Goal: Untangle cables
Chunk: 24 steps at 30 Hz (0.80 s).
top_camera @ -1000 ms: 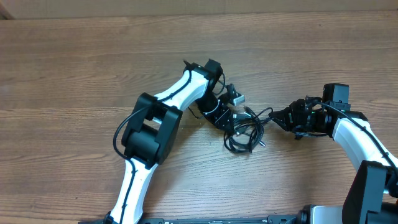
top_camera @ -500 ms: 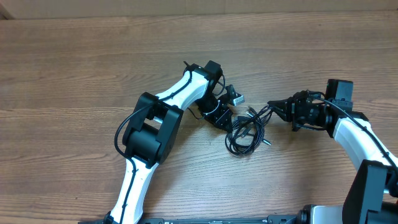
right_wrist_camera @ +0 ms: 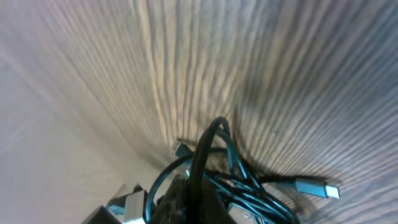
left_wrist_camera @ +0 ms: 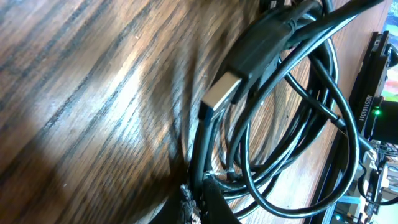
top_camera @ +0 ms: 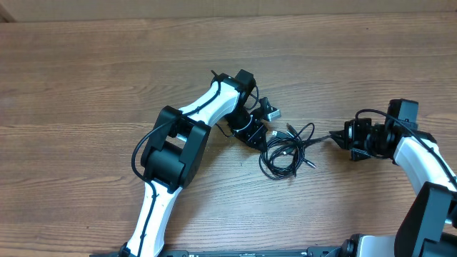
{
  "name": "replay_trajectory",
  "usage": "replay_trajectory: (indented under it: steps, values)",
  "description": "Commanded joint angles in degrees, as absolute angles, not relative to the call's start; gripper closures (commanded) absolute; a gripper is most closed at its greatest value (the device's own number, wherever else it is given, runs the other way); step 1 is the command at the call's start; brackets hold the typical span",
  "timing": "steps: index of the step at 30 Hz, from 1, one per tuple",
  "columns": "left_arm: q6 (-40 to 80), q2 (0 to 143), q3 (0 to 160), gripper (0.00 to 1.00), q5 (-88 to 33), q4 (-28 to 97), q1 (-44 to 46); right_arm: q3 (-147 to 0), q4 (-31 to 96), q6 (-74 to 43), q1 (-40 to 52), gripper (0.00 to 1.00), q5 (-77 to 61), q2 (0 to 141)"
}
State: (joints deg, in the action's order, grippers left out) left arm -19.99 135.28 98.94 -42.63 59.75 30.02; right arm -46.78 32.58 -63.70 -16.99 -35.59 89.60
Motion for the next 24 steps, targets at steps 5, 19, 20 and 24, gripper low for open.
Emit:
replay_trajectory:
  steps: [5, 19, 20, 24]
  values:
    - [-19.05, 136.86, 99.09, 0.96, -39.88, 59.29, 30.13, -47.97, 10.79, -55.2, -18.83, 0.96, -69.3, 89.71]
    - [-19.05, 136.86, 99.09, 0.95, -39.9, 59.31, 30.13, -47.92, -24.56, -51.72, -18.83, 0.96, -88.55, 89.71]
    - [-19.03, 136.86, 99.09, 0.95, -39.9, 59.31, 30.13, -47.81, -24.16, -50.83, -18.83, 0.96, -88.53, 89.71]
    - [-19.03, 136.86, 99.09, 0.96, -39.9, 59.31, 30.13, -46.81, -20.75, -46.04, -18.83, 0.89, -87.68, 89.71]
